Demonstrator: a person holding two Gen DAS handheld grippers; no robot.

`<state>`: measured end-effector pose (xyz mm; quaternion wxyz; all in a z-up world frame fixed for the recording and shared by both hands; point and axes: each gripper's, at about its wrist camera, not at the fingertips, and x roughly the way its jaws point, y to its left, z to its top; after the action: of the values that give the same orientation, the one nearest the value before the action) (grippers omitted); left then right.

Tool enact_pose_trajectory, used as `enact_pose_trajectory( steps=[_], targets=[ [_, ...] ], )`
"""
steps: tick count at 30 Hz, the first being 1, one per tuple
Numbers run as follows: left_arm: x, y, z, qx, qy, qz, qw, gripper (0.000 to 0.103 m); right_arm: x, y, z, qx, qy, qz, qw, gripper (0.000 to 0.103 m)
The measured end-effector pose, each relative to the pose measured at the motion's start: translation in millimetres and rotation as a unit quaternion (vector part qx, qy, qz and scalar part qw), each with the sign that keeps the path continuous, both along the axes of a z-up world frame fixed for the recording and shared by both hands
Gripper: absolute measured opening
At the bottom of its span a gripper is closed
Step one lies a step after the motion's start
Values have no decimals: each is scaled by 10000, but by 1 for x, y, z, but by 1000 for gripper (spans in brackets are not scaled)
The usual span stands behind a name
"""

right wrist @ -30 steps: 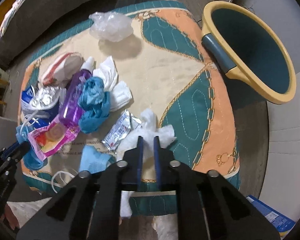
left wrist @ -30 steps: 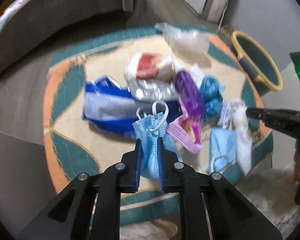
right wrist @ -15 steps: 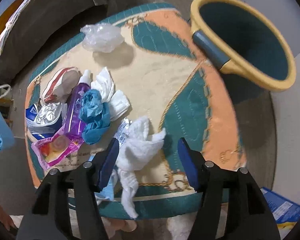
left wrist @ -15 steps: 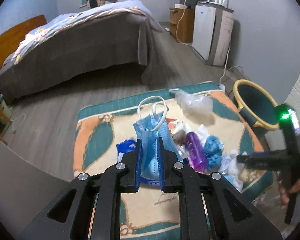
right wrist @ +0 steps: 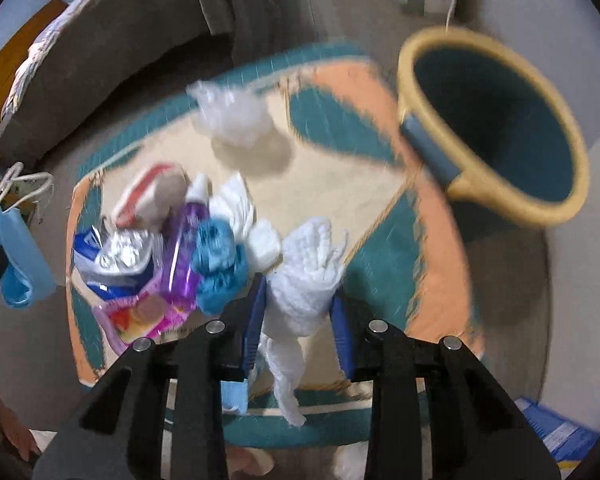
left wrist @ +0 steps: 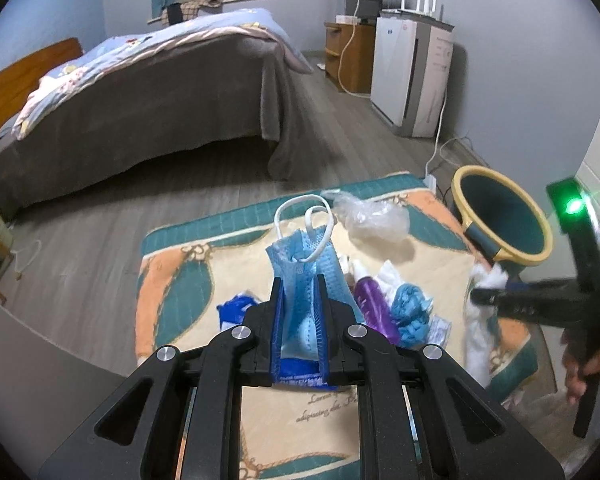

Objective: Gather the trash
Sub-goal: 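Carry the tissue and mask over the bin and open both grippers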

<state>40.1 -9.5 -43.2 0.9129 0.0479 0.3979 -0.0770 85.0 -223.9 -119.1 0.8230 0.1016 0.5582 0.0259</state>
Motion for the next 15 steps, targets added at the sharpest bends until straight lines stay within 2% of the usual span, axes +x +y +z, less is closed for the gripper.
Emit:
enact_pose_trajectory(
  steps=[9,15],
  targets=[
    [-3,-4,16,-249,-276,-80,9993,15,2,-22,69,-124,-967,33,9952,31],
    [-3,-11,16,-233,-364,-161,9989,15,0,-33,111,-232,-1553,189,9874,31]
  ],
)
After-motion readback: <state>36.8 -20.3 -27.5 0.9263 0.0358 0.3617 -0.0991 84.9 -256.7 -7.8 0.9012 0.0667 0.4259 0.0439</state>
